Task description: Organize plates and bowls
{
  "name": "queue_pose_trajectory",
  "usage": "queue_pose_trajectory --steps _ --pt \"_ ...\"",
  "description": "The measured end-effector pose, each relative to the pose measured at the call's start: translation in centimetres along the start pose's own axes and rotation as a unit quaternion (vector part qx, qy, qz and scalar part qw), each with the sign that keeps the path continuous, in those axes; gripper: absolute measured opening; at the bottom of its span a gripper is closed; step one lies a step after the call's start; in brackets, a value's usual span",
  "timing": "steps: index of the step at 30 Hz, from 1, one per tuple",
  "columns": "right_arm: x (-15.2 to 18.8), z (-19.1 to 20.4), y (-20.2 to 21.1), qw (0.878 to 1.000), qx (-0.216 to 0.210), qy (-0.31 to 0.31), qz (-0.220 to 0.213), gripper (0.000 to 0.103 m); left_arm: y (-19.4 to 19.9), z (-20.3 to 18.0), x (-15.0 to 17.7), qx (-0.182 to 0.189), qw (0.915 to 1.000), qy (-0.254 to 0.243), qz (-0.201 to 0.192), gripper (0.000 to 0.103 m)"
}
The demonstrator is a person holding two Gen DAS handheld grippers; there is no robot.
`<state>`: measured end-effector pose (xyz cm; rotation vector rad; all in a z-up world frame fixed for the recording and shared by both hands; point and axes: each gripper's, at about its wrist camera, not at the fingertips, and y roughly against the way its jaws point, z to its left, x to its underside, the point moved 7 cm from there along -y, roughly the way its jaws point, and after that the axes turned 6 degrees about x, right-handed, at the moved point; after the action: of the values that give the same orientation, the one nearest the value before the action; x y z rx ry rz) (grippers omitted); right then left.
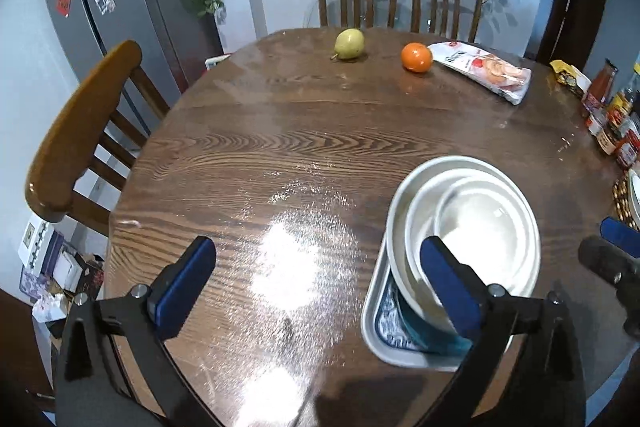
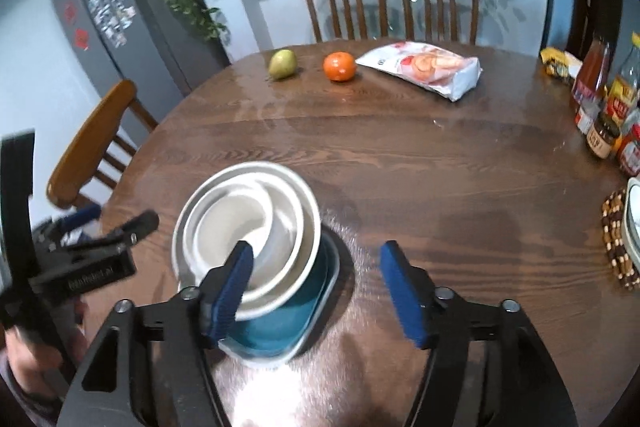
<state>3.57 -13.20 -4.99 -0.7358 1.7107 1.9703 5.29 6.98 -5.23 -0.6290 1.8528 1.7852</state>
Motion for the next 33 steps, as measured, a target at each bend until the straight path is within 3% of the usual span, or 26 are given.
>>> queue_pose_trajectory --steps 6,14,33 --pt "3.3 1.5 1.5 0.998 -0.015 0.053 0.009 0.087 1.6 -0.6 1.8 0.017 0.9997 -0.013 0.012 0.102" --pt "7.2 2.2 1.6 0.997 -0.018 0.072 0.026 0.087 3.1 -1.9 3.7 0.028 0.9986 -0.043 0.013 0.102" --pt "8.1 2.8 1.7 0.997 -0.021 0.073 0.030 0.087 3.2 -2.9 6.6 0.028 0.9969 -0.067 0.031 0.102"
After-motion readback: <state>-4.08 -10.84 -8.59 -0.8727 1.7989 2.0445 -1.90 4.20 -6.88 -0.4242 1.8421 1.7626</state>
